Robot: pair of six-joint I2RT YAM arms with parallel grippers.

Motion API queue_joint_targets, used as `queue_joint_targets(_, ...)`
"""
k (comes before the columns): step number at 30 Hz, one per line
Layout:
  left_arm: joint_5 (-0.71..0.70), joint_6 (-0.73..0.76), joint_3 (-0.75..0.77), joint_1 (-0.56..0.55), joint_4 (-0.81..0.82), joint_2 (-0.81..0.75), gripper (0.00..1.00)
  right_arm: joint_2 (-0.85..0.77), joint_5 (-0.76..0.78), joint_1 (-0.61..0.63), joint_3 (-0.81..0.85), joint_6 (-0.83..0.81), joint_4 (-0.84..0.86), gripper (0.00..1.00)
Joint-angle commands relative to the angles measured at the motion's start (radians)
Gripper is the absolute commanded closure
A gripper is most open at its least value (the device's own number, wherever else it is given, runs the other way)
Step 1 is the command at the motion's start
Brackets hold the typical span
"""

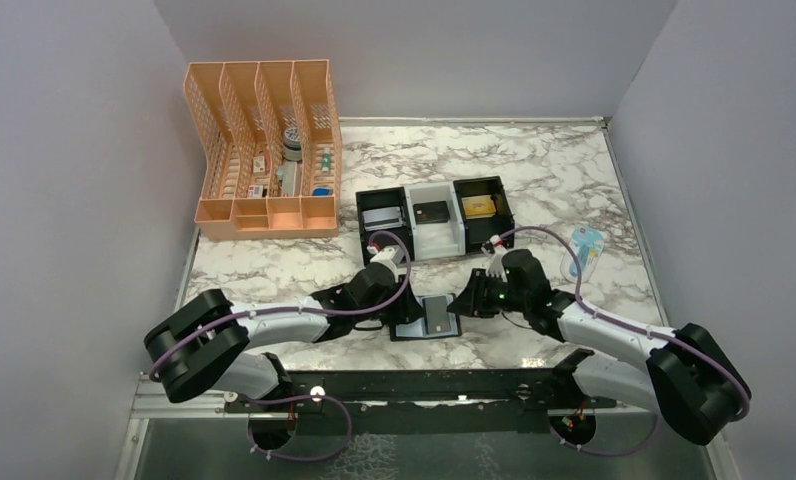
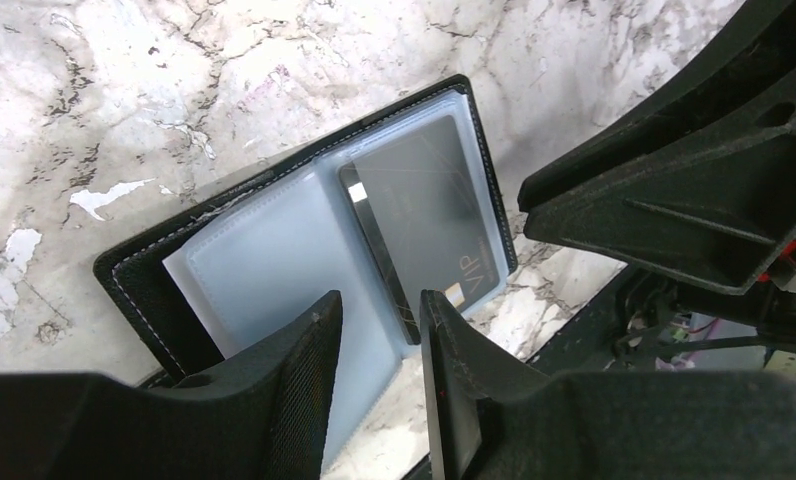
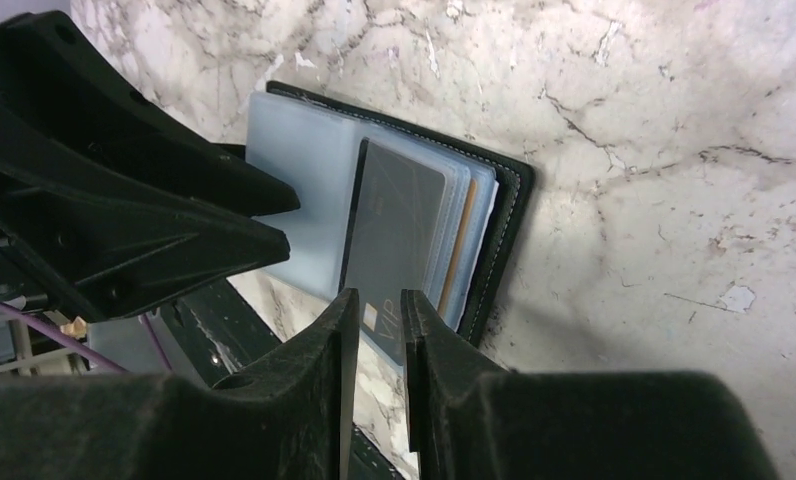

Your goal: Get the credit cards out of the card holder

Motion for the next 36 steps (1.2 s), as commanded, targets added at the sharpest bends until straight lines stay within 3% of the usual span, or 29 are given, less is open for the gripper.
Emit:
queue_joint_targets(1, -0.021, 0.031, 0.033, -0.004, 0.048, 0.044, 0.64, 0.053, -0.054, -0.002, 0.026, -0.042, 0.031, 0.78)
queue_joint_targets(10, -0.025, 0.009, 0.029, -0.004, 0.073, 0.094, 0.66, 0.177, -0.037, -0.002, 0.096, -0.094, -0.005, 0.83)
queue_joint_targets(18, -0.015, -0.031, 0.033, -0.004, 0.087, 0.105, 0.66, 0.072, 0.079, -0.002, 0.174, -0.118, -0.218, 0.76)
queue_joint_targets(22, -0.013, -0.051, 0.034, -0.004, 0.092, 0.1, 0.66, 0.05, -0.034, -0.002, 0.161, -0.12, -0.204, 0.77)
queue_joint_targets(29, -0.009, -0.055, 0.044, -0.004, 0.093, 0.122, 0.66, 0.148, -0.19, -0.002, 0.072, -0.051, -0.02, 0.8)
queue_joint_targets(36, 0.027, -0.078, 0.046, -0.004, 0.102, 0.157, 0.66, 0.231, -0.078, -0.002, 0.085, -0.087, -0.056, 0.81)
